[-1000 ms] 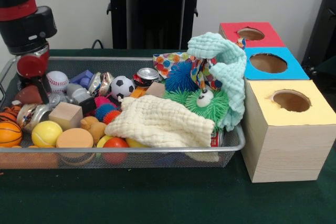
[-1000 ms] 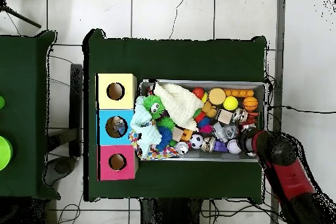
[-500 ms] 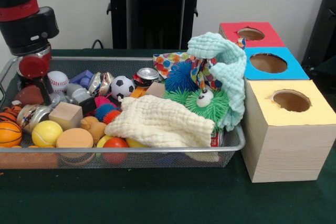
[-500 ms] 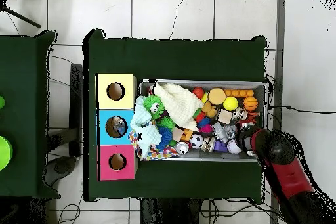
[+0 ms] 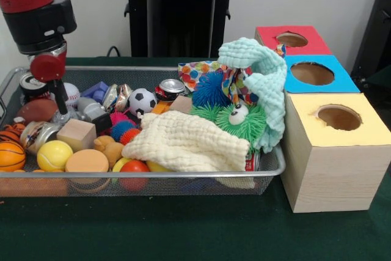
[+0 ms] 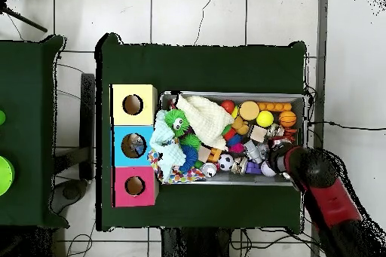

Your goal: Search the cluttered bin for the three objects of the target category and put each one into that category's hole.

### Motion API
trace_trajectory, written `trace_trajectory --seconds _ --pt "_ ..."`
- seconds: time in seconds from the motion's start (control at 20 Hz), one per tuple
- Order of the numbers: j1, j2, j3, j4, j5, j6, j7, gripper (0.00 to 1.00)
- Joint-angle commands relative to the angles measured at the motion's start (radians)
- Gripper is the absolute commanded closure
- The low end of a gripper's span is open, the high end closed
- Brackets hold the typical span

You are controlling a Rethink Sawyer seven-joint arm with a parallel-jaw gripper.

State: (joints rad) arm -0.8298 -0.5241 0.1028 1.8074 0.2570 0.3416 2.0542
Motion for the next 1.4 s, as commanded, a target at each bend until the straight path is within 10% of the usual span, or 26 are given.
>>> trace_trajectory --seconds 0.05,0.7,1.4 --pt "0.026 -0.018 0.004 0.015 -0.016 0.108 0.085 0.0" --pt "-0.028 0.077 0.073 0.006 -0.019 0.049 0.042 0.0" --pt "-0.059 0.023 0.023 0.01 -0.058 0.12 0.008 0.0"
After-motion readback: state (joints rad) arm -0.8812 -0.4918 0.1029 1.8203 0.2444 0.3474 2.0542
